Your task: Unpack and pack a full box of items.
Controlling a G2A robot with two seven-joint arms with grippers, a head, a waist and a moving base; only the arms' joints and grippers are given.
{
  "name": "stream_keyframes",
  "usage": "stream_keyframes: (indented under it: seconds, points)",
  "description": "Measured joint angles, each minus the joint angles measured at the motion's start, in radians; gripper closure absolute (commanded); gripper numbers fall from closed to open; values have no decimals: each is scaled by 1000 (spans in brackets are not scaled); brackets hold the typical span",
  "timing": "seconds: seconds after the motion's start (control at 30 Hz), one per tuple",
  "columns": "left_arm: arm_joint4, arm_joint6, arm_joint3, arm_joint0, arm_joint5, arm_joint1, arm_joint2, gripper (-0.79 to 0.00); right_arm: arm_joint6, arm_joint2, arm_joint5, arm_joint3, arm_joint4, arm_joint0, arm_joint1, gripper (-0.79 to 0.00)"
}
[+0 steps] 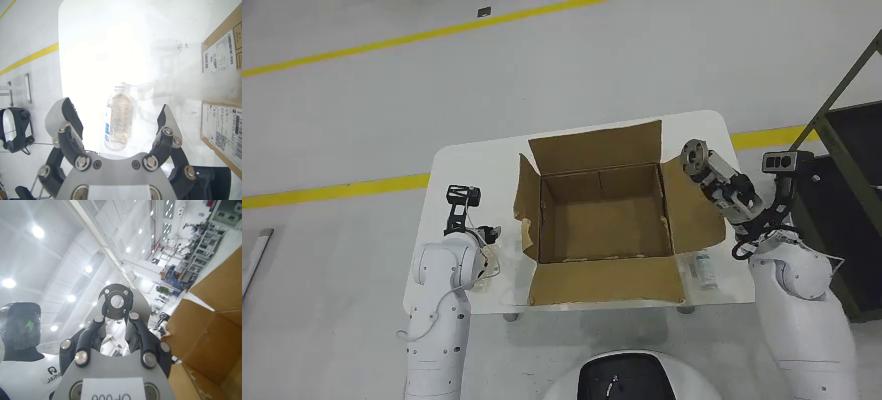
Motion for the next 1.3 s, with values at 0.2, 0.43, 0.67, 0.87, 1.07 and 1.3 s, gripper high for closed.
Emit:
stream_keyframes:
  seconds: [0.2, 0.43, 0.67, 0.87, 1.07, 1.3]
  points:
    - [0, 0, 0, 0, 0, 0, 0, -785, -94, 82, 8, -107, -112, -77, 17, 0]
    - [0, 0, 0, 0, 0, 0, 0, -785, -159, 156, -2, -117, -165, -155, 32, 0]
    - [0, 0, 0, 0, 0, 0, 0, -785, -252, 207, 13, -113, -328, -230, 45, 0]
    - [0, 0, 0, 0, 0, 0, 0, -785, -323, 214, 52, -119, -465, -286, 52, 0]
    - [0, 0, 0, 0, 0, 0, 0, -785, -371, 222, 111, -137, -618, -324, 62, 0]
    - [0, 0, 0, 0, 0, 0, 0, -785, -408, 203, 238, -189, -845, -370, 71, 0]
